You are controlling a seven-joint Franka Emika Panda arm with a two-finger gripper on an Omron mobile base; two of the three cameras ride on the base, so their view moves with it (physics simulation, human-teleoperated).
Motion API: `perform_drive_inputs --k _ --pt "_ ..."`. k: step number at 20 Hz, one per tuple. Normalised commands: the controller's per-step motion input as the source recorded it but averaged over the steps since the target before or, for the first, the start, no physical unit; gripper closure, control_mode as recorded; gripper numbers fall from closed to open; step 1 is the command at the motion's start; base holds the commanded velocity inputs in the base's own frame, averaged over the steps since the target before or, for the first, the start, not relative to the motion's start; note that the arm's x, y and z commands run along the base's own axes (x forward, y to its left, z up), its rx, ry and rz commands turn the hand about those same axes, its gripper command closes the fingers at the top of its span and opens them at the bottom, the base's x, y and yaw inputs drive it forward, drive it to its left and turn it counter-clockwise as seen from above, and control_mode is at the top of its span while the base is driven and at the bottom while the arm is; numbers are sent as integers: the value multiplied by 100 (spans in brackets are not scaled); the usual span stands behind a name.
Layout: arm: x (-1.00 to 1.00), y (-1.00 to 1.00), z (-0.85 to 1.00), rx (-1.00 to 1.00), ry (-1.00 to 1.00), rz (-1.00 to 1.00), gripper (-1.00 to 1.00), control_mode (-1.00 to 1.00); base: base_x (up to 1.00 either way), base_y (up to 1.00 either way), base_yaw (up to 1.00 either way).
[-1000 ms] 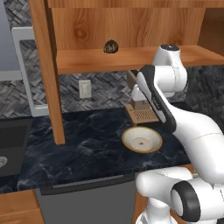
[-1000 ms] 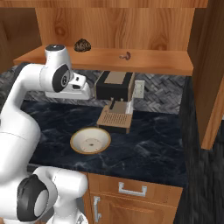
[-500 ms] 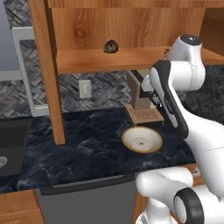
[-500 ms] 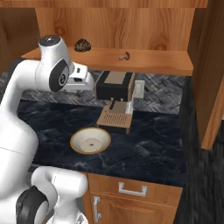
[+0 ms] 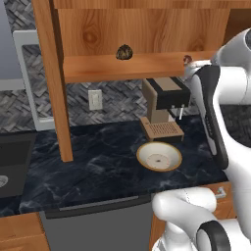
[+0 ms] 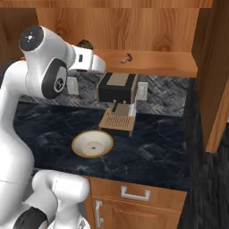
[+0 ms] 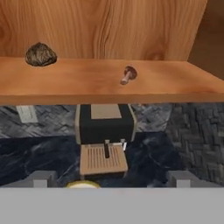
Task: Pick the mushroom from the cabinet and place it in the bowl. Then pick the bowl and place it in the sink. Then turn on the sink facuet.
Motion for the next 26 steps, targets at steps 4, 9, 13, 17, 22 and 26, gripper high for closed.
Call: perform_drive_inputs --k 4,9,13,17,22,26 --pt "24 -58 61 0 -12 -25 -100 -100 0 0 0" --pt "91 -42 6 0 1 -24 -100 -100 0 0 0" --pt "100 -31 -11 0 14 -17 -100 -100 0 0 0" --pt "94 -28 -28 3 11 -6 -100 -100 0 0 0" --pt "75 -23 -20 6 4 0 -100 -100 0 0 0" --pt "84 -10 -17 5 4 0 -100 -100 0 0 0"
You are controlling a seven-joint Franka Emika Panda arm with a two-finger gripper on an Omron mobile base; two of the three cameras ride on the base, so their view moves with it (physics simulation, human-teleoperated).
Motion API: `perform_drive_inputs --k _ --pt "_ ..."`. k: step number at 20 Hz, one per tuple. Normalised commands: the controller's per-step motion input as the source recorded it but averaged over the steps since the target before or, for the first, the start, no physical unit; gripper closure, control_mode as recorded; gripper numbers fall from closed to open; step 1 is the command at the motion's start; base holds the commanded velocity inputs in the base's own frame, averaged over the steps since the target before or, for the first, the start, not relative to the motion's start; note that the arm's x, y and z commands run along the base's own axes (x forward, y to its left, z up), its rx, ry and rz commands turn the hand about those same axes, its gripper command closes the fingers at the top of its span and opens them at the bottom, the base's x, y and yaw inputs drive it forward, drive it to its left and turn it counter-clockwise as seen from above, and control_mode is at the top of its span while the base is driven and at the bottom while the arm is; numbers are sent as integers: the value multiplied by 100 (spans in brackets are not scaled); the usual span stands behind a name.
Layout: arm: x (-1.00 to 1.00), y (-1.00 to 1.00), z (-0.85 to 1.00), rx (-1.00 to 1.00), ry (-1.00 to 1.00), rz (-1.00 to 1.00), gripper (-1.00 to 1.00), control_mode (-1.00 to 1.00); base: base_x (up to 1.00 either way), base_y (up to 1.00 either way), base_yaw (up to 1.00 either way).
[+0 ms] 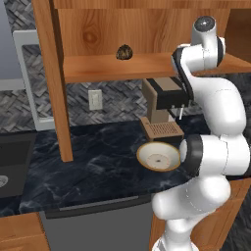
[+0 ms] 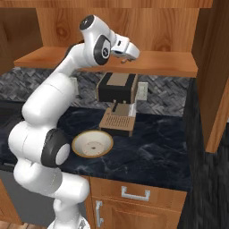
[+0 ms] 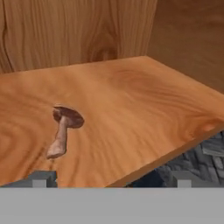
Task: Pick the mushroom from the cabinet and place it in the bowl. Then pick the bowl and place it in the sink. Then turn on the sink facuet.
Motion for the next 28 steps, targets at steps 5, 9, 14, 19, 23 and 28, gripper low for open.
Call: perform_drive_inputs --k 5,9,14,19,23,28 --pt "90 0 -28 2 5 0 -100 -100 0 0 0" --pt "67 0 -31 1 2 0 -100 -100 0 0 0" --pt "50 -2 -27 3 5 0 -100 -100 0 0 0" --pt "47 -4 -30 2 7 0 -100 -100 0 0 0" --pt "11 -5 -22 5 4 0 100 -100 0 0 0" --pt "0 0 -17 3 6 0 100 -100 0 0 0"
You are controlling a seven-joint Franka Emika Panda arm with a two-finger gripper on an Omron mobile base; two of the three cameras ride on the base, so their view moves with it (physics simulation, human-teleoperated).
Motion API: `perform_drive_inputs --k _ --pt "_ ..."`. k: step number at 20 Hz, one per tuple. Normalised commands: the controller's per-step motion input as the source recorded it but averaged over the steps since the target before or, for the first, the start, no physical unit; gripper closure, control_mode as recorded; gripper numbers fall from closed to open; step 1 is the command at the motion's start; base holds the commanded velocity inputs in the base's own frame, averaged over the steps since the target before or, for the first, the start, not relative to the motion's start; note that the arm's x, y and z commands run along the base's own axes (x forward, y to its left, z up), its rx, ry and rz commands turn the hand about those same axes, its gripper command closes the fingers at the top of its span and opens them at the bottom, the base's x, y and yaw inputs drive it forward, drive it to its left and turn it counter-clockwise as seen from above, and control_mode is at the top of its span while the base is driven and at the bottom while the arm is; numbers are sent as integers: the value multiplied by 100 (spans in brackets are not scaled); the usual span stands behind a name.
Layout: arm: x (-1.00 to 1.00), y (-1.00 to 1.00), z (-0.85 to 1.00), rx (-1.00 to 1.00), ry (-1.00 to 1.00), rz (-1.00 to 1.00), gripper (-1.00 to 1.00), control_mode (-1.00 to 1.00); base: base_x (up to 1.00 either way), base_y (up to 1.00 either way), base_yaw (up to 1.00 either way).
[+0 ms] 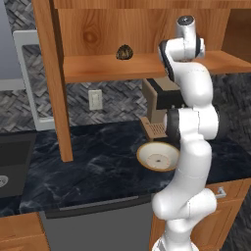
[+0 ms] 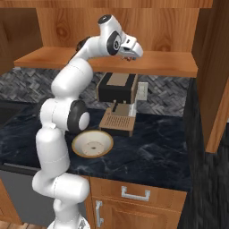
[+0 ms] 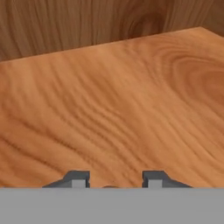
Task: Pick the mushroom from the cabinet and place it in the bowl. Then pick the bowl and place it in the sink. Then turn on the sink facuet.
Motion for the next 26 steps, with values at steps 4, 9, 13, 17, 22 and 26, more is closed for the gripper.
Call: perform_drive_inputs --k 4,9,13,17,22,26 --pt "-15 0 -12 3 4 0 100 -100 0 0 0" --pt "-62 0 -13 0 -1 0 100 -100 0 0 0" --pt "-99 3 -25 0 -3 0 100 -100 0 0 0" --pt "-100 16 -23 0 -1 0 100 -100 0 0 0" --pt "-100 24 -10 0 -2 0 100 -100 0 0 0" --pt "-100 38 -12 0 -1 0 100 -100 0 0 0"
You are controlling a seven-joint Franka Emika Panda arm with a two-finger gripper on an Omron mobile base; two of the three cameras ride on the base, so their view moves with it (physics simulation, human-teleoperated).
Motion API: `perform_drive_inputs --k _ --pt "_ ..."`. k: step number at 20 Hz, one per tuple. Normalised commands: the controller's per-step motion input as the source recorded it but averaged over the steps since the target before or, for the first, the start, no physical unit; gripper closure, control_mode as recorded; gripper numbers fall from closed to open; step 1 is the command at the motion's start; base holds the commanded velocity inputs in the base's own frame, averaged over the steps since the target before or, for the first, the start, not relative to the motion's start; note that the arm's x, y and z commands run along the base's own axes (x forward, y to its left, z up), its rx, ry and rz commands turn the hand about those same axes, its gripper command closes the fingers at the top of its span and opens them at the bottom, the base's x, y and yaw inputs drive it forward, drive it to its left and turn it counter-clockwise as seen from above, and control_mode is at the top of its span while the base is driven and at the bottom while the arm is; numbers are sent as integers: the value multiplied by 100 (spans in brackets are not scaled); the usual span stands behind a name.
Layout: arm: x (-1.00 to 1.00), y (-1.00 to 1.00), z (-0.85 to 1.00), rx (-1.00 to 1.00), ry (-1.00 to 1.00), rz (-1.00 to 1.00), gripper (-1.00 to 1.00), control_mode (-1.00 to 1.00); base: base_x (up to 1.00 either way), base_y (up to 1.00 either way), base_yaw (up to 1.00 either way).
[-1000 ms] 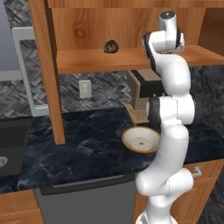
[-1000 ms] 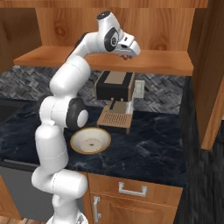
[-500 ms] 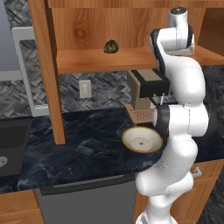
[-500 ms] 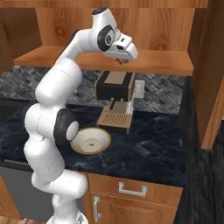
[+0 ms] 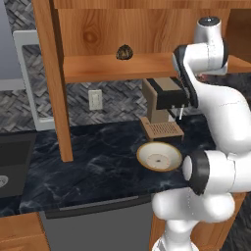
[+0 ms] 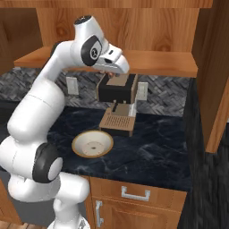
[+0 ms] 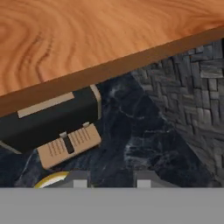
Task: Pick the mushroom from the cabinet and place it in the bowl. Then pick the bowl and place it in the sink. Then turn on the sink facuet.
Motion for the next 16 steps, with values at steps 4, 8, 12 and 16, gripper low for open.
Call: perform_drive_inputs --k 4,8,12,16 --pt "-100 50 -45 10 4 0 100 -100 0 0 0" --pt "-100 57 -81 11 19 2 100 -100 0 0 0" --pt "-79 25 -100 5 25 7 100 -100 0 0 0" --pt "-5 6 -100 9 28 8 100 -100 0 0 0"
